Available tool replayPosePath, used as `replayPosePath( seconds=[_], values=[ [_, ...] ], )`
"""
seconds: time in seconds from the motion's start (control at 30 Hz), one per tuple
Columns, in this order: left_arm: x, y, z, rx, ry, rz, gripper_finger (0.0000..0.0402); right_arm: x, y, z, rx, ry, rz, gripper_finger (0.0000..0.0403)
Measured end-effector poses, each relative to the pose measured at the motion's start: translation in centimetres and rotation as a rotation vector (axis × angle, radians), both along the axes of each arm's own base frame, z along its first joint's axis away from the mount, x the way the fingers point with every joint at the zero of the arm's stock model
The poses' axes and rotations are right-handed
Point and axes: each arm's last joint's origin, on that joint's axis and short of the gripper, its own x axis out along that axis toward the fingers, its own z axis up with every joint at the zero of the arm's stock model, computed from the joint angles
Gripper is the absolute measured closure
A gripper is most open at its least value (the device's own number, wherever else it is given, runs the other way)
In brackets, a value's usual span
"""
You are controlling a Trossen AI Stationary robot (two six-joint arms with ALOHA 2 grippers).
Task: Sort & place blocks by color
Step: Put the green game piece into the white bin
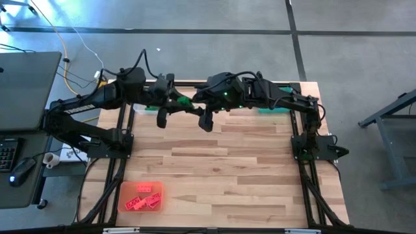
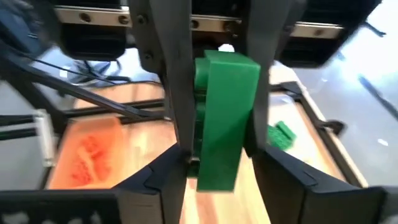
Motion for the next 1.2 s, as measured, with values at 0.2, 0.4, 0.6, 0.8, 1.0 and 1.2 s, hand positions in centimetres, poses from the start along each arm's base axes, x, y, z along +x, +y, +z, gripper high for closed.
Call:
replayPosePath(
  seconds=[0.2, 0.4, 0.6, 0.8, 1.0, 1.2],
  values=[
    [-0.8, 1.0, -1.1, 0.027, 0.134, 0.140, 0.0335, -0.5, -1.9, -0.7, -0.047, 0.091, -0.120, 0.0211],
    [-1.7, 2.0, -2.5, 0.024, 0.293, 0.257, 0.0335, -1.1, -3.4, -1.2, -0.097, 0.165, -0.232, 0.0207],
    [-3.4, 3.7, -3.9, 0.055, 0.487, 0.398, 0.0335, -1.4, -4.5, -1.3, -0.105, 0.181, -0.275, 0.0206],
    [-5.2, 6.4, -5.8, 0.056, 0.681, 0.529, 0.0335, -1.6, -6.0, -1.3, -0.099, 0.183, -0.314, 0.0206],
    [-6.3, 9.7, -10.0, -0.080, 0.879, 0.594, 0.0335, -1.9, -7.2, -1.3, -0.073, 0.178, -0.360, 0.0206],
    [-6.8, 12.7, -13.7, -0.258, 1.010, 0.667, 0.0335, -2.1, -8.0, -1.3, -0.067, 0.178, -0.382, 0.0206]
  ],
)
